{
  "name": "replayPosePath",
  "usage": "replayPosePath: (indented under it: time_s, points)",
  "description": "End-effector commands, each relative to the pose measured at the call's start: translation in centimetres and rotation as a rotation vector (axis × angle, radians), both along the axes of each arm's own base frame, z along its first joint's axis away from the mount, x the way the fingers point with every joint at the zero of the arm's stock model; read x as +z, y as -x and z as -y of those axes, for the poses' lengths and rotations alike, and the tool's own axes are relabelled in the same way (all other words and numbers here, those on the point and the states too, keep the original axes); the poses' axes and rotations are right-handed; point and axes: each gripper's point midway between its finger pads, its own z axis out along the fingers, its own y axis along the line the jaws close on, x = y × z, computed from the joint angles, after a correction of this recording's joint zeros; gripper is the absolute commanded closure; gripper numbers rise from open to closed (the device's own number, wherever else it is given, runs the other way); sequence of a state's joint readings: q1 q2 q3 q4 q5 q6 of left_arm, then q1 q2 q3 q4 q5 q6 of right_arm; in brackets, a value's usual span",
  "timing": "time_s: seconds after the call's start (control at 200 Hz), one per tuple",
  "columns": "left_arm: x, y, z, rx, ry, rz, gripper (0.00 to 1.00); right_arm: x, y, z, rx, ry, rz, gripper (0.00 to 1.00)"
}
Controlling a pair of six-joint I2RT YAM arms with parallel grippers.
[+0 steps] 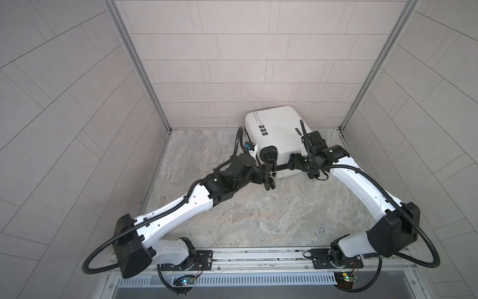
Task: Pack the luggage
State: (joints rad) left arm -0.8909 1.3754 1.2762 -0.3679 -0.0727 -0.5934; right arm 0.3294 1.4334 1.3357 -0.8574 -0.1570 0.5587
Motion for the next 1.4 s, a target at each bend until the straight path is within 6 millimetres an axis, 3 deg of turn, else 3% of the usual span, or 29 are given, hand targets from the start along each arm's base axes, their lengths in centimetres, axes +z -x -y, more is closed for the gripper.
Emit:
replayPosePath:
  time_s: [0.0,0.17,0.3,0.31,0.33,0.35,0.575,0.7,1.021,1.146,1.276,1.396]
  points:
    - [-5.1,1.8,-0.5,0.062,-0.124,-0.33,0.22,0.8,0.6,0.4,0.026,0.01,0.032,0.13]
    - [-6.4,1.2,1.0,0.117,-0.147,-0.445,0.21,0.1,1.1,0.5,0.046,0.02,0.032,0.11]
    - [-7.1,0.4,1.0,0.184,-0.146,-0.464,0.19,-0.6,1.6,0.5,0.05,0.014,0.033,0.1]
    - [-7.1,0.3,1.0,0.189,-0.146,-0.463,0.19,-0.6,1.6,0.6,0.048,0.014,0.033,0.1]
    - [-7.1,0.1,1.1,0.195,-0.141,-0.46,0.03,-0.7,1.7,0.6,0.047,0.011,0.034,0.1]
    - [-7.2,-0.1,1.3,0.198,-0.142,-0.457,0.0,-0.9,1.8,0.5,0.047,0.01,0.033,0.1]
    - [-5.7,-2.3,3.8,0.205,-0.073,-0.431,0.0,-2.4,2.5,0.2,0.048,-0.025,0.021,0.09]
    - [-6.4,-3.1,5.0,0.194,-0.068,-0.446,0.0,-3.1,2.8,0.1,0.05,-0.036,0.011,0.1]
    - [-8.8,-5.8,3.9,0.275,-0.052,-0.459,0.0,-3.5,3.1,-0.8,0.053,-0.061,0.02,0.15]
    - [-8.8,-6.6,3.6,0.291,-0.028,-0.444,0.09,-3.6,3.2,-1.4,0.065,-0.058,0.017,0.16]
    - [-8.8,-6.6,4.1,0.265,0.0,-0.446,0.36,-3.5,3.1,-2.3,0.085,-0.05,0.031,0.17]
    - [-8.8,-6.4,4.2,0.25,0.002,-0.448,0.53,-3.6,3.1,-3.0,0.094,-0.049,0.041,0.16]
